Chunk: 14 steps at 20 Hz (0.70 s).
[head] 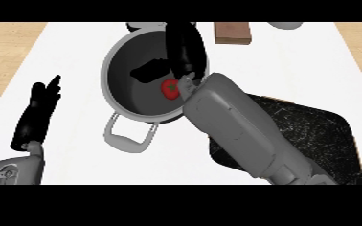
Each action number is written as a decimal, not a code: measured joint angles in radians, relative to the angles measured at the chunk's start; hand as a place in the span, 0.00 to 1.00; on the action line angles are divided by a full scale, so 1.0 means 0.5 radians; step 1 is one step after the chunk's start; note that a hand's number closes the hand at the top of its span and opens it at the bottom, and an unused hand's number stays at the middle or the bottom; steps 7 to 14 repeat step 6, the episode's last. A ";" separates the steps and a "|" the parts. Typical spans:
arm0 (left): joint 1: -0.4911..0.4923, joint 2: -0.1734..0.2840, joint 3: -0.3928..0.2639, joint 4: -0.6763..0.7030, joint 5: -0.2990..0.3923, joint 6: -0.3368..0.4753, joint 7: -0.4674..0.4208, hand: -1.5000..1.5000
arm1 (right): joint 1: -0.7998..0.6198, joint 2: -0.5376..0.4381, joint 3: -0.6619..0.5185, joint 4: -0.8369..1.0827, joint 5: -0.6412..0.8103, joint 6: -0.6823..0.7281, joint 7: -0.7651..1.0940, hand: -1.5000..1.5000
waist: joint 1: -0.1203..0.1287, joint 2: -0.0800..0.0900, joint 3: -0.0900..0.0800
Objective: Pick the tomato from the tray and place it in the pot
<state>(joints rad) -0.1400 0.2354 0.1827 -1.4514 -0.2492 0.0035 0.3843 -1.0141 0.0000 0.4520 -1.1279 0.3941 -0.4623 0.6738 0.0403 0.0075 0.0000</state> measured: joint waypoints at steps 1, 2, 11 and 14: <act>-0.013 0.014 0.013 0.014 0.003 -0.003 0.005 0.50 | 0.014 0.000 -0.019 -0.010 -0.020 -0.079 -0.032 0.00 | -0.009 -0.001 0.000; -0.011 0.008 0.011 0.007 0.000 0.003 0.018 0.50 | 0.028 0.000 -0.052 -0.013 -0.034 -0.144 -0.070 0.00 | -0.016 -0.003 0.000; 0.034 0.028 0.045 0.001 0.022 -0.012 -0.001 0.50 | 0.120 -0.018 -0.207 -0.050 -0.053 -0.305 -0.230 0.00 | -0.048 -0.009 0.001; 0.034 0.028 0.045 0.001 0.022 -0.012 -0.001 0.50 | 0.120 -0.018 -0.207 -0.050 -0.053 -0.305 -0.230 0.00 | -0.048 -0.009 0.001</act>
